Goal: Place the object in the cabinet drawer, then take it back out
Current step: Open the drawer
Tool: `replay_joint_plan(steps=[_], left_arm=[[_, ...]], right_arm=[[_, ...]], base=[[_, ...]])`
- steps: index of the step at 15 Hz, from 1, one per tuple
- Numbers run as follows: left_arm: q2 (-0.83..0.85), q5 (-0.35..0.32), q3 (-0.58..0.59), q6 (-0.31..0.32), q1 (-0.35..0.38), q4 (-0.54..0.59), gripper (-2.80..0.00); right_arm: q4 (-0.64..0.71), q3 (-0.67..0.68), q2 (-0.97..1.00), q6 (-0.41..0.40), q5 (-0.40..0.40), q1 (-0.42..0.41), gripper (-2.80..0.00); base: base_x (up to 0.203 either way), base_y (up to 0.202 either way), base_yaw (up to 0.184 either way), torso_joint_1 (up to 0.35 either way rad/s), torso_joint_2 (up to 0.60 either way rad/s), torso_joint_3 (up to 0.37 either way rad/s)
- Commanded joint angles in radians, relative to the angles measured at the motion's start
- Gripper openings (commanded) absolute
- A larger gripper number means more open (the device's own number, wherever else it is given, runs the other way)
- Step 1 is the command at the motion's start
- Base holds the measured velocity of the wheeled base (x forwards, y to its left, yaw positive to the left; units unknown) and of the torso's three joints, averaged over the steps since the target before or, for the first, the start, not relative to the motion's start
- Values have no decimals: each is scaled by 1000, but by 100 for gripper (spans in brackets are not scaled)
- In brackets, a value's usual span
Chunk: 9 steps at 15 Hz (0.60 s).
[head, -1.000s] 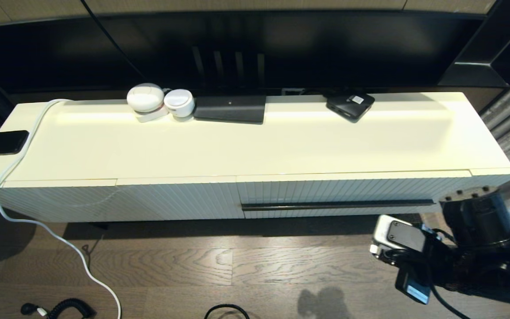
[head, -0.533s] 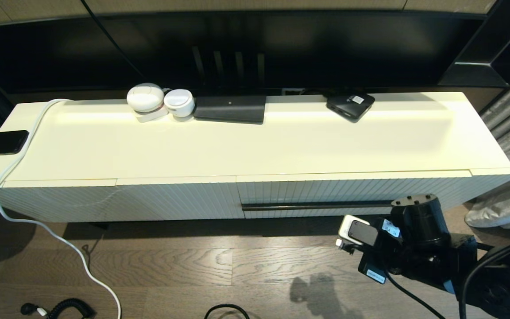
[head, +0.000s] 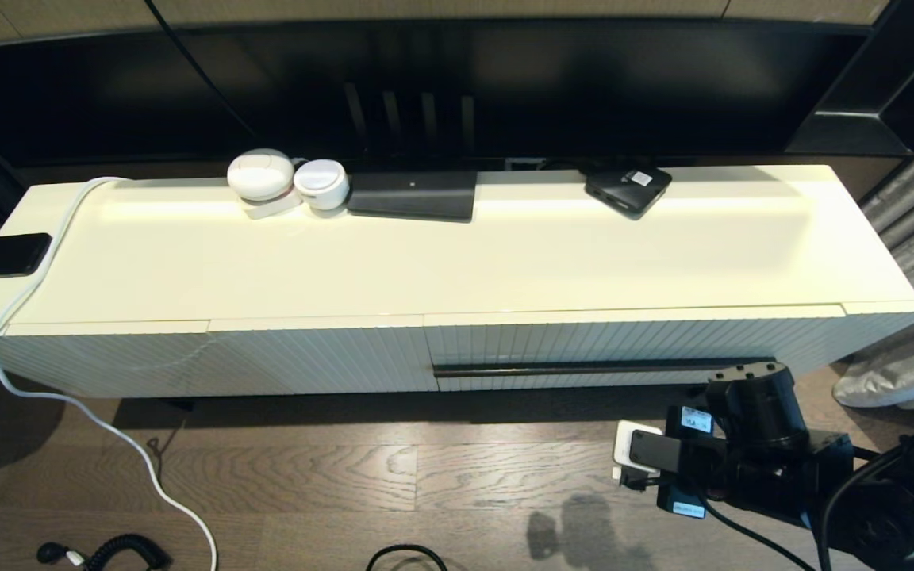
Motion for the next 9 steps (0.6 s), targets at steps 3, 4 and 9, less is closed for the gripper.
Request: replay_joint_plan(steps=[3, 4, 9], left_arm=[[0, 0, 0, 1, 0, 0, -280], [0, 0, 0, 1, 0, 0, -280], [0, 0, 0, 1, 0, 0, -280]], right_arm=[[46, -9, -24, -82, 37, -10, -280], [49, -11, -25, -86, 37, -11, -280], [66, 3, -43, -237, 64, -61, -280]], base=[[0, 0, 0, 0, 0, 0], [0, 0, 0, 0, 0, 0], [0, 0, 0, 0, 0, 0]])
